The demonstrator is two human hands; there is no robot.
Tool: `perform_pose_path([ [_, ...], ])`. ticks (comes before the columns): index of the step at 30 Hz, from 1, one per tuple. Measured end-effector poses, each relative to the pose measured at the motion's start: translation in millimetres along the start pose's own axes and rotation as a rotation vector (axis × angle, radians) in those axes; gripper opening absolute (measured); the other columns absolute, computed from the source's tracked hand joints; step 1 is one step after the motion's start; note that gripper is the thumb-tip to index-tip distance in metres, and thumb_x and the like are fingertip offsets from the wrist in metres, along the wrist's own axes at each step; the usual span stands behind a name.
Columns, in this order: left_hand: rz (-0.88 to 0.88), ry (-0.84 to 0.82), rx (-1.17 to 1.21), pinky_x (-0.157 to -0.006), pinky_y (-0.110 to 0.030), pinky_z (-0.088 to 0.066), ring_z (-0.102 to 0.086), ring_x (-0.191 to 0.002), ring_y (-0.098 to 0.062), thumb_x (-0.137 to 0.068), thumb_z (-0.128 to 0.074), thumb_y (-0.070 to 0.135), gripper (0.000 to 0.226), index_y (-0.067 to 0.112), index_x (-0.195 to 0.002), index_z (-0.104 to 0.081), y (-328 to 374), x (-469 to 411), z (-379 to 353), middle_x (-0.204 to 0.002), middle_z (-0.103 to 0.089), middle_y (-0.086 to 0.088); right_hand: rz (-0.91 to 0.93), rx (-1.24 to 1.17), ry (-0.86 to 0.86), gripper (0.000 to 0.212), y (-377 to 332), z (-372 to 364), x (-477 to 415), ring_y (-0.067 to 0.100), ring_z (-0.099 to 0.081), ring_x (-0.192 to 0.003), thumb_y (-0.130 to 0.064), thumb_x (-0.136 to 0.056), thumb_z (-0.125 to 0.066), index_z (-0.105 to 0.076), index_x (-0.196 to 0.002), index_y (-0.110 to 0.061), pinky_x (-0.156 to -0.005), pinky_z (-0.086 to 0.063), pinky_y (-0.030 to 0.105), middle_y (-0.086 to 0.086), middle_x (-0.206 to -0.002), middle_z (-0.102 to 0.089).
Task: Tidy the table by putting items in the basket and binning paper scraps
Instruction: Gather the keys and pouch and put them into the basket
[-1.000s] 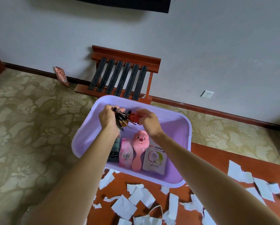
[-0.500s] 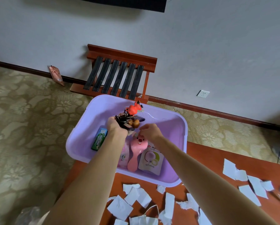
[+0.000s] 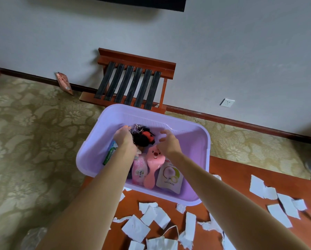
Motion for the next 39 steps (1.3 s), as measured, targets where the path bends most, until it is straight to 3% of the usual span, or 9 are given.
perform_pose_path([
  [8,-0.175,0.071,-0.226,-0.101,-0.044,-0.043,-0.056,-0.112,-0.032,-0.097,-0.032,0.003,0.037,-0.009,-0.128,-0.049,19.4,2.6,10.5,-0.132,-0.053,-0.024,0.228,0.192,-0.158,0.062,-24.5,-22.2,9.4,0.023,-0.051,-0.081,0.002,-0.083,-0.042,-0.046,-0.136,-0.031,-0.047,-0.036,0.017,0.016,-0.125,-0.055],
  [11,-0.120,0.072,-0.289,-0.091,-0.039,-0.049,-0.058,-0.112,-0.033,-0.098,-0.034,0.008,0.039,-0.003,-0.135,-0.041,26.4,-7.6,23.1,-0.127,-0.056,-0.018,0.215,0.256,-0.172,0.060,-23.6,-25.4,7.7,0.026,-0.052,-0.085,0.000,-0.086,-0.041,-0.042,-0.138,-0.029,-0.053,-0.039,0.023,0.018,-0.123,-0.055],
  [13,-0.016,0.007,-0.373,-0.074,-0.033,-0.047,-0.059,-0.088,-0.026,-0.100,-0.033,0.010,0.038,0.000,-0.135,-0.041,22.7,-6.0,29.7,-0.097,-0.056,-0.010,0.189,0.292,-0.164,0.053,-21.1,-25.1,7.0,0.031,-0.056,-0.099,-0.002,-0.088,-0.042,-0.041,-0.138,-0.019,-0.069,-0.044,0.029,0.019,-0.125,-0.056],
  [15,0.092,-0.085,-0.402,-0.087,-0.039,-0.045,-0.054,-0.091,-0.026,-0.100,-0.028,0.009,0.028,-0.003,-0.111,-0.052,12.4,2.2,31.5,-0.083,-0.049,-0.008,0.160,0.309,-0.161,0.050,-18.3,-25.8,6.9,0.033,-0.055,-0.111,-0.004,-0.089,-0.041,-0.040,-0.138,-0.014,-0.081,-0.046,0.033,0.019,-0.127,-0.056],
  [18,0.125,-0.126,-0.401,-0.091,-0.049,-0.039,-0.049,-0.080,-0.025,-0.099,-0.025,0.003,0.033,0.003,-0.072,-0.042,3.7,6.5,30.7,-0.073,-0.044,-0.010,0.152,0.302,-0.182,0.051,-17.7,-27.3,6.1,0.031,-0.056,-0.098,-0.003,-0.088,-0.041,-0.041,-0.138,-0.015,-0.067,-0.044,0.029,0.020,-0.122,-0.058],
  [25,0.083,-0.168,-0.327,-0.090,-0.049,-0.044,-0.046,-0.062,-0.022,-0.096,-0.025,-0.004,0.032,0.000,-0.071,-0.045,-9.5,3.0,28.8,-0.070,-0.045,-0.015,0.216,0.312,-0.244,0.058,-17.9,-26.3,10.6,0.025,-0.054,-0.091,-0.007,-0.091,-0.041,-0.035,-0.141,-0.038,-0.075,-0.043,0.031,0.013,-0.121,-0.059],
  [28,-0.058,-0.137,-0.676,-0.074,-0.048,-0.057,-0.059,-0.079,-0.031,-0.092,-0.040,0.000,0.015,-0.003,-0.101,-0.051,-4.4,-0.8,30.9,-0.097,-0.057,-0.022,0.202,0.322,-0.225,0.053,-15.0,-29.1,12.8,0.031,-0.058,-0.101,-0.008,-0.092,-0.041,-0.037,-0.140,-0.030,-0.085,-0.047,0.035,0.015,-0.122,-0.061],
  [32,-0.326,-0.121,-1.585,-0.105,-0.042,-0.039,-0.033,-0.133,-0.036,-0.079,-0.071,0.027,0.085,0.002,-0.142,-0.019,0.7,3.6,32.7,-0.142,-0.032,-0.022,0.205,0.375,-0.212,0.048,-15.2,-29.8,16.6,0.036,-0.057,-0.107,-0.008,-0.093,-0.039,-0.036,-0.141,-0.016,-0.085,-0.047,0.036,0.018,-0.125,-0.058],
  [39,-0.447,-0.114,-1.814,-0.104,-0.040,-0.038,-0.036,-0.131,-0.037,-0.083,-0.065,0.017,0.068,0.000,-0.134,-0.025,-2.7,6.1,30.0,-0.141,-0.033,-0.023,0.205,0.414,-0.217,0.050,-18.4,-27.6,19.2,0.038,-0.055,-0.111,-0.009,-0.093,-0.038,-0.033,-0.142,-0.015,-0.090,-0.048,0.041,0.022,-0.124,-0.057],
])
Point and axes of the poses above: each hand's wrist, its own x-axis away from the middle knuckle, its own z-axis out of the back of the hand, y = z × x, the point moved 6 cm from there along -x, towards the middle knuckle
